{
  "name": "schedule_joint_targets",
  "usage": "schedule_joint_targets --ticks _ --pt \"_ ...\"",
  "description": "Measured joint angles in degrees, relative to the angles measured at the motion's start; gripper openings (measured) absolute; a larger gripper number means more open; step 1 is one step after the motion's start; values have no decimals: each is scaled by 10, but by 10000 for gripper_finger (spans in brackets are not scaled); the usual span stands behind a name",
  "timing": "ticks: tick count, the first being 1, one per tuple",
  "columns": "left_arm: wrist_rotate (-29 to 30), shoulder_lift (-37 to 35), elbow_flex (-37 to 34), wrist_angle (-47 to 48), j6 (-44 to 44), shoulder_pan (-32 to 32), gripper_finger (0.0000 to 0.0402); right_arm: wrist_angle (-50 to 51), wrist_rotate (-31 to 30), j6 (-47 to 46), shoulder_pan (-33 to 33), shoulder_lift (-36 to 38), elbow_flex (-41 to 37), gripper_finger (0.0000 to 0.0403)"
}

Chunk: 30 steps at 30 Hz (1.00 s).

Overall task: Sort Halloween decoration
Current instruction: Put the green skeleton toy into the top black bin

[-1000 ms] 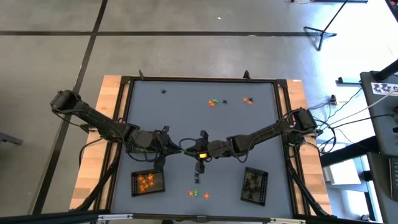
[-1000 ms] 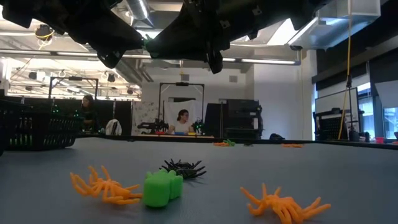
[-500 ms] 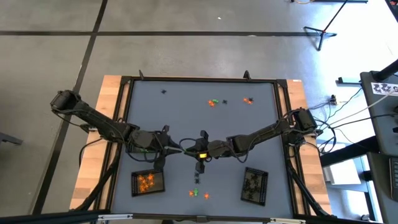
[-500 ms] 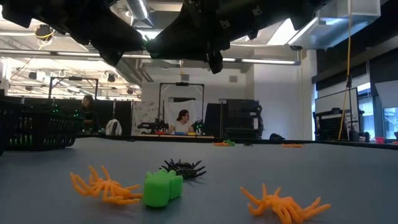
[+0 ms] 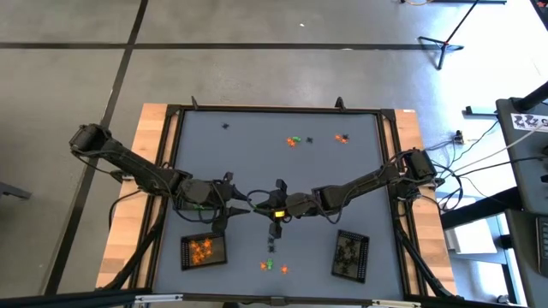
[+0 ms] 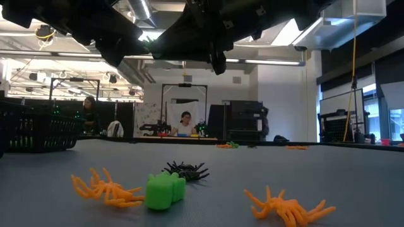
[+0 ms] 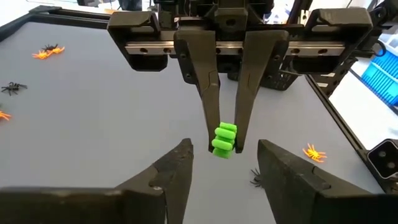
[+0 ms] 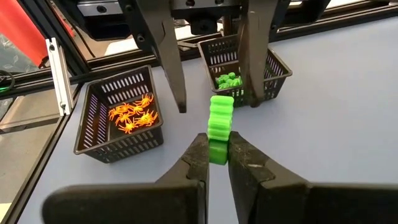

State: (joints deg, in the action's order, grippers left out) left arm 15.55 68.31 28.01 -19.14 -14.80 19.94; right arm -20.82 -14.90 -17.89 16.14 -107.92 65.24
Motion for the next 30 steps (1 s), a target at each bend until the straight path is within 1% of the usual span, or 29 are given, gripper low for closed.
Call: schedule_joint_targets --ticks 12,15,20,30 --pt "0 0 0 -19 -1 0 172 -22 0 2 0 0 0 33" --pt "0 0 0 -25 -1 0 165 -22 0 2 0 0 0 33" --pt "0 0 0 -24 -1 0 136 -22 0 2 0 0 0 33" --pt "4 0 0 -24 -1 12 52 -22 1 2 0 0 0 33"
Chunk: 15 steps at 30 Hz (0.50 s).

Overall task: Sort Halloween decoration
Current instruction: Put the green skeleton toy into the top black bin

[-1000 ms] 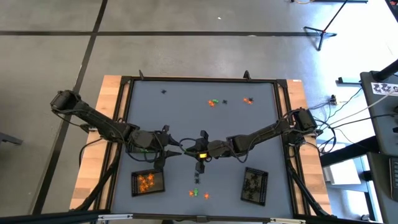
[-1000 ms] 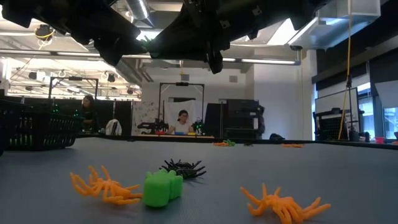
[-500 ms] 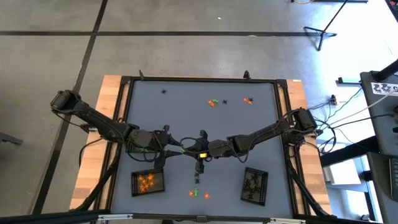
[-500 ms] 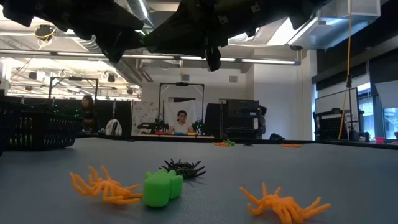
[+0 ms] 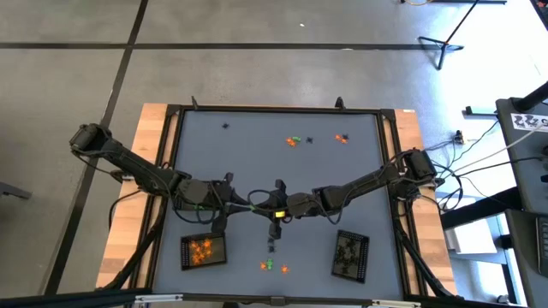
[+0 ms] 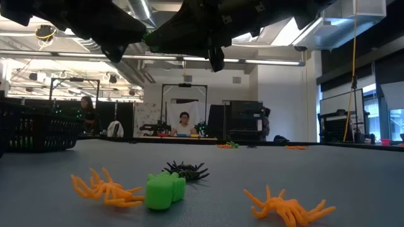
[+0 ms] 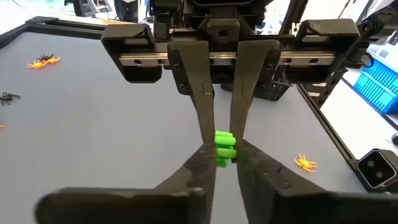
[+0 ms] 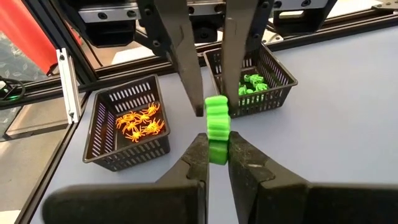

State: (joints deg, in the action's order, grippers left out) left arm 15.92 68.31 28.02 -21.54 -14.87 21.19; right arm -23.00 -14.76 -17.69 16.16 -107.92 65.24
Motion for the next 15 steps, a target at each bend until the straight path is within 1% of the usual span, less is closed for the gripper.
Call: schedule_joint_targets --ticks 3,5,10,15 --pt "0 0 0 0 0 0 19 0 0 0 0 0 0 33" --pt "0 0 0 0 0 0 7 1 0 0 0 0 0 33" --pt "1 0 0 13 -2 0 4 12 8 0 0 0 0 33" --pt "16 -10 1 86 -33 0 1 33 14 0 -1 0 0 33"
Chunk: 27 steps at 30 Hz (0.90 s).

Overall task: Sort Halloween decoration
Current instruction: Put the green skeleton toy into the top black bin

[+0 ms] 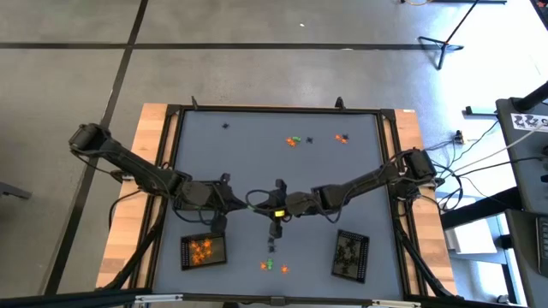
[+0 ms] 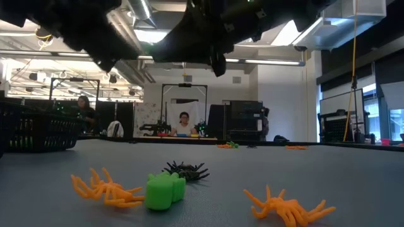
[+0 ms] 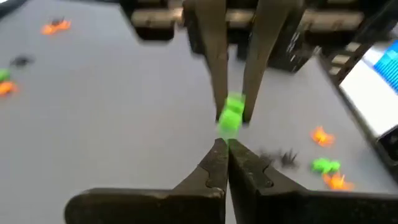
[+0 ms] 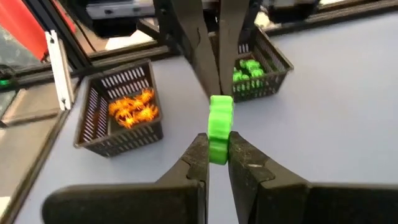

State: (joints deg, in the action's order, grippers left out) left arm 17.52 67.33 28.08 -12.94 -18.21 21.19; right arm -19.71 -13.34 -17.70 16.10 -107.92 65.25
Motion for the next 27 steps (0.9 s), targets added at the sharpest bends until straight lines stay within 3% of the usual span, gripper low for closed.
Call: schedule_joint_targets --ticks 7,10,19,27 --pt "36 -61 33 196 -73 6 1 7 4 0 0 0 0 33" --pt "52 -73 51 225 -86 17 1 4 4 1 0 0 0 33" --pt "23 -58 57 181 -61 34 0 -1 4 4 0 0 0 33" --pt "11 1 57 81 29 33 0 -2 4 5 0 0 0 33"
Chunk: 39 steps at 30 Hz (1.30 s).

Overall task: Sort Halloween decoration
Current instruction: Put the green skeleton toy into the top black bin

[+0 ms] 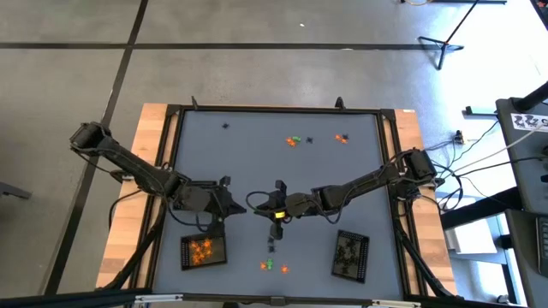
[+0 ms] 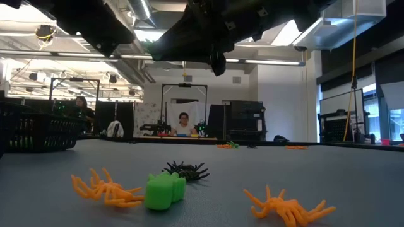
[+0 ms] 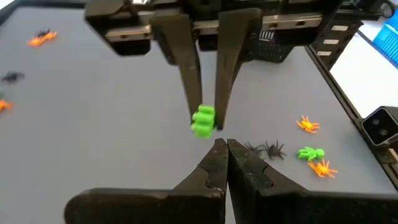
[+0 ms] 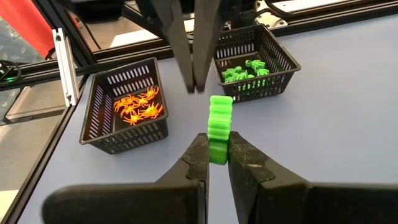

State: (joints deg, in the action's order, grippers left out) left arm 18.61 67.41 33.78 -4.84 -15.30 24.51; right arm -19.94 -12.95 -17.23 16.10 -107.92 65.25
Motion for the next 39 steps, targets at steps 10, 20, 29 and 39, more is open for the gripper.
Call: schedule_joint_targets --ticks 10,20,29,39 --pt "2 25 0 -19 4 -31 17 1 0 0 0 0 0 33" --pt "-26 25 0 -34 4 -38 123 3 0 0 0 0 0 33" --pt "-46 27 0 -66 4 -33 137 3 0 0 0 0 0 33" --pt "3 101 -1 -87 4 -35 138 2 -1 0 0 0 0 33"
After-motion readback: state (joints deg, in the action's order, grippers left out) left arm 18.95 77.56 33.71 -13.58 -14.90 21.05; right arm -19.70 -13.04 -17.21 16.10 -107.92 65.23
